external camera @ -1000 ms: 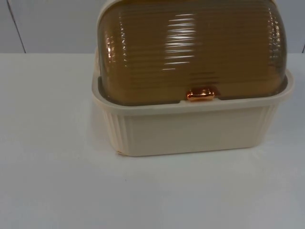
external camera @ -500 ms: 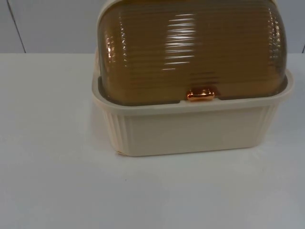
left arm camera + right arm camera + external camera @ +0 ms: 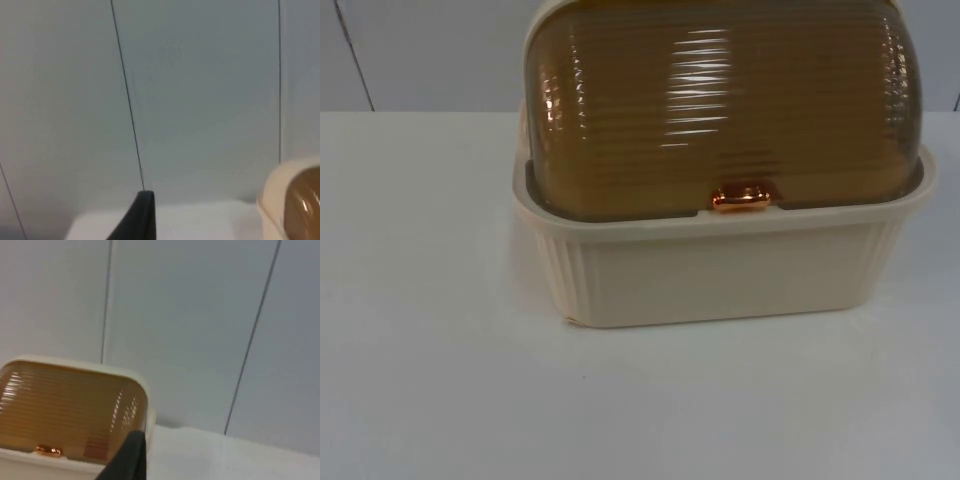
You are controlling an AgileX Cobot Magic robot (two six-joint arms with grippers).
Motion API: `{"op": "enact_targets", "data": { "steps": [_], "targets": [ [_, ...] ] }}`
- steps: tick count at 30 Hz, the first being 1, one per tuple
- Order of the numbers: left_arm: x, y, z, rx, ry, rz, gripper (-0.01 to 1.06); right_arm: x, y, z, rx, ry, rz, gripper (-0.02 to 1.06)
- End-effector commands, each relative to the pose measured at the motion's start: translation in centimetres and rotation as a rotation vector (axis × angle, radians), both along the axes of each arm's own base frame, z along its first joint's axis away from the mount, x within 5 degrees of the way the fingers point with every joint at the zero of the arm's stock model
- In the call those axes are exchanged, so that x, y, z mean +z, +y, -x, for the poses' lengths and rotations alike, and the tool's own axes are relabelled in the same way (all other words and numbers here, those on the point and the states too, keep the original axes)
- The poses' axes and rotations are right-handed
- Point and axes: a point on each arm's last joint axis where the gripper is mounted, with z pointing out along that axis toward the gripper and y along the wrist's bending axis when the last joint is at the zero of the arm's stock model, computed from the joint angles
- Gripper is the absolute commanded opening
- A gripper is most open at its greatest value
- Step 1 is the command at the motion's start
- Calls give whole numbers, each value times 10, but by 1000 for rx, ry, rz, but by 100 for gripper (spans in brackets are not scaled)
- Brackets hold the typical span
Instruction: Open the box lid with the left hand, place the block into the box with the right hand, then close the box lid with the left hand.
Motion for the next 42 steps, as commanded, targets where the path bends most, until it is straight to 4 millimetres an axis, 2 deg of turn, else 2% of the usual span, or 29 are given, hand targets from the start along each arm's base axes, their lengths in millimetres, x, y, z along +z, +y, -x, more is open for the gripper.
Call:
{"op": "enact_targets", "data": {
  "steps": [1, 3, 8, 16, 20, 25, 42],
  "targets": [
    [-14, 1, -10, 3, 86, 42, 105, -7, -3, -6, -34, 52, -19, 105],
    [-19, 2, -14, 4, 107, 47, 105, -13, -5, -10, -56, 89, -41, 105],
    [-63, 2, -45, 4, 314, 62, 105, -46, -16, -35, -210, 262, -86, 105],
    [-102, 7, -66, 48, 463, 31, 105, -79, -16, -57, -233, 386, -68, 105],
    [-110, 9, -68, 63, 503, 17, 105, -90, -16, -64, -234, 418, -62, 105],
    [-111, 9, -68, 63, 507, 17, 105, -103, -15, -72, -237, 439, -75, 105],
    [-111, 8, -68, 62, 507, 38, 105, -103, -14, -72, -223, 443, -88, 105]
  ]
}}
